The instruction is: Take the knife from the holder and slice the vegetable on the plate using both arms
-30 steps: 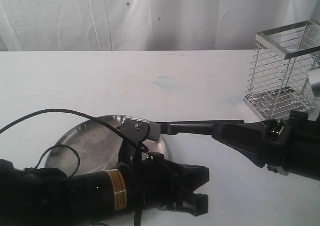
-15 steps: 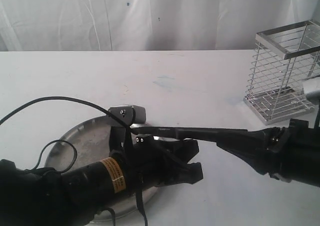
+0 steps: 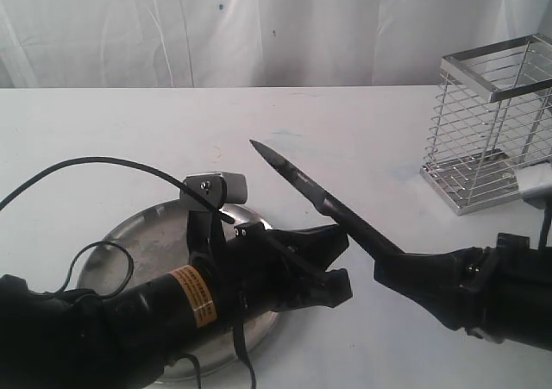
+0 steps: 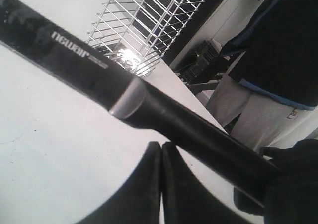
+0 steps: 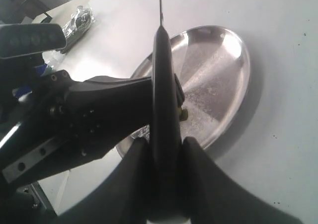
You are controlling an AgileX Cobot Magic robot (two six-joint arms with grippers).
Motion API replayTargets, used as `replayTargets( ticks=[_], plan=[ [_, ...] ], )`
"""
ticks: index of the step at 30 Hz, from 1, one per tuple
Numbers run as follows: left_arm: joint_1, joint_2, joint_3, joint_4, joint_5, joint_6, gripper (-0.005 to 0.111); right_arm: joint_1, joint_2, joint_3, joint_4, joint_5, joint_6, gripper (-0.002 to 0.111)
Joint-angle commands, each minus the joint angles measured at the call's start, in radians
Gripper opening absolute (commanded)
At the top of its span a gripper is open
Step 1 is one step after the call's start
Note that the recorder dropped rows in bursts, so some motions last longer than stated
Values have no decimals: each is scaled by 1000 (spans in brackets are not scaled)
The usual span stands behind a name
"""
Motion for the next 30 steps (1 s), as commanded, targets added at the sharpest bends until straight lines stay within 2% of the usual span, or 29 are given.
replayTargets(
  ticks=[1, 5, 14, 20, 24, 26, 30],
  plan=[
    [-7, -4, -3, 27, -32, 7, 0, 1, 1, 5, -19, 4, 11, 0],
    [-7, -4, -5, 82, -32, 7, 0, 3, 24, 5, -30, 4, 31, 0],
    [-7, -4, -5, 213, -24, 0, 0, 99, 226, -18, 3, -1, -39, 0],
    [-7, -4, -5, 203, 2, 2, 0, 132, 304, -34, 54, -34, -112, 0],
    [-7, -6, -5, 206, 2, 16, 0, 132, 315, -34, 61, -123, -119, 0],
    [1, -13, -5, 154, 7, 42, 0, 132, 313, -34, 61, -160, -135, 0],
    [35, -35, -2, 53, 181, 46, 0, 132, 304, -42, 61, -96, -151, 0]
  ],
)
